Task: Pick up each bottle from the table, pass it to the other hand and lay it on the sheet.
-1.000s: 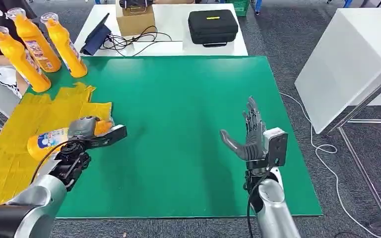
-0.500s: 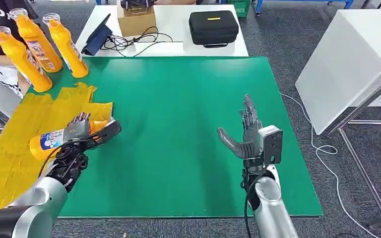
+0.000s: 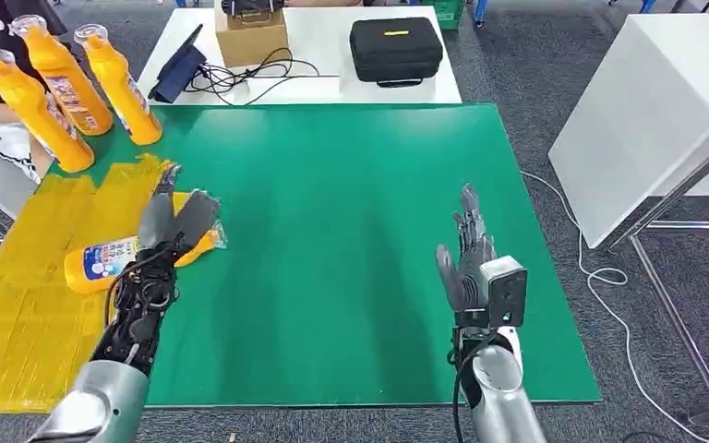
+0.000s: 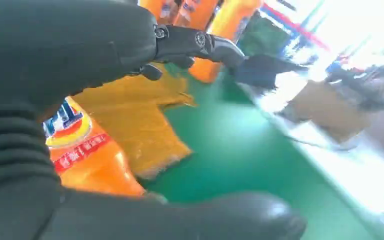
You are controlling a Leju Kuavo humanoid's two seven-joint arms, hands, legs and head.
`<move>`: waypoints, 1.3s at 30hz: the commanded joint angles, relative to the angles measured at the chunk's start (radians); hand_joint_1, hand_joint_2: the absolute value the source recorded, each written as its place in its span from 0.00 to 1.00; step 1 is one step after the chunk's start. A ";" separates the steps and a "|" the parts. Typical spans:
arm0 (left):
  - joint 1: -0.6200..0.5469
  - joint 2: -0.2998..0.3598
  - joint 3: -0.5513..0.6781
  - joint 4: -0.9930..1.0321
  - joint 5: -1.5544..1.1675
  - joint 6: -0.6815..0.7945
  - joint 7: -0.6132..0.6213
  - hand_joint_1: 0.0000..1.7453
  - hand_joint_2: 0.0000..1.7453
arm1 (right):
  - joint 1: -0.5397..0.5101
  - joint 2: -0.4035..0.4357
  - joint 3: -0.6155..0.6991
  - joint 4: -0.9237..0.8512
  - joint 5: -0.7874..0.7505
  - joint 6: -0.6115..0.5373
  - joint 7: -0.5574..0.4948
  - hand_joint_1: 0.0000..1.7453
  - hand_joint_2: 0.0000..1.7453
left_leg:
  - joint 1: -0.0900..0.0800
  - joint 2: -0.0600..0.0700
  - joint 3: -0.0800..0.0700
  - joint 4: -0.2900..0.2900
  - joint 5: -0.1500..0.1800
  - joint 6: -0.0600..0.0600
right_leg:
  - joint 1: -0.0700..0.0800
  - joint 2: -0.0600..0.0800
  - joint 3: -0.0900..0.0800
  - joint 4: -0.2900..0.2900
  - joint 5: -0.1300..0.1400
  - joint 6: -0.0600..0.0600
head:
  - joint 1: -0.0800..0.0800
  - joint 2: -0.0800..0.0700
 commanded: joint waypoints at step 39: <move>0.516 -0.072 -0.142 -0.456 0.769 -0.395 -0.165 0.00 0.00 | 0.227 -0.063 0.079 -0.133 0.032 -0.001 -0.156 0.00 0.00 | 0.000 0.001 0.007 -0.002 -0.006 0.000 | 0.000 -0.001 0.007 -0.003 -0.006 0.002 | 0.000 0.000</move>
